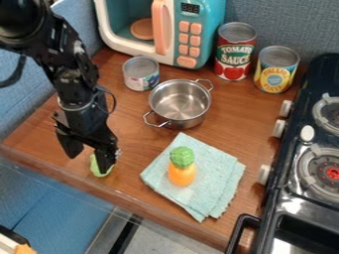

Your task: Take the green object and put in the pot.

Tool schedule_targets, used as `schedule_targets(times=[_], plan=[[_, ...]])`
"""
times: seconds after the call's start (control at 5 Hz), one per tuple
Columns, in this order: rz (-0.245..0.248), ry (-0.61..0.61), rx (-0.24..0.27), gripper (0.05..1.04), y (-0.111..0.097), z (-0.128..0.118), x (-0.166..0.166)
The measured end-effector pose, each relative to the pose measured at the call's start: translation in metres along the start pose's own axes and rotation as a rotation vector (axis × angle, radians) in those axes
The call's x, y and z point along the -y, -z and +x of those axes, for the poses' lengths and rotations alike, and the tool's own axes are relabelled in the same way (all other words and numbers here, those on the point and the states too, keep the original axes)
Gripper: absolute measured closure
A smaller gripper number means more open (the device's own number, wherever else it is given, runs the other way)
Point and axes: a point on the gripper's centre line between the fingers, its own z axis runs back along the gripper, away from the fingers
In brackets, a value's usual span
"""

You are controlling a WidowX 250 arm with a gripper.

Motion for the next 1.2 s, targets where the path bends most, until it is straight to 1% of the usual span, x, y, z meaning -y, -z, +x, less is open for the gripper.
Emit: schedule_targets(times=[0.2, 0.4, 0.6, 0.8, 1.0, 1.2], plan=[[-0.007, -0.013, 0.001, 0.085, 0.009, 0.003, 0.004], [0.001, -0.022, -0.016, 0.085, 0.017, 0.007, 0.0], [0.004, -0.036, -0.03, 0.151, 0.023, 0.011, -0.002], [0.004, -0.046, -0.028, 0.298, 0.023, 0.012, -0.003], [0.0, -0.039, -0.04, 0.298, 0.022, 0.008, -0.001], [-0.001, -0.071, 0.014, 0.298, -0.01, 0.026, 0.002]])
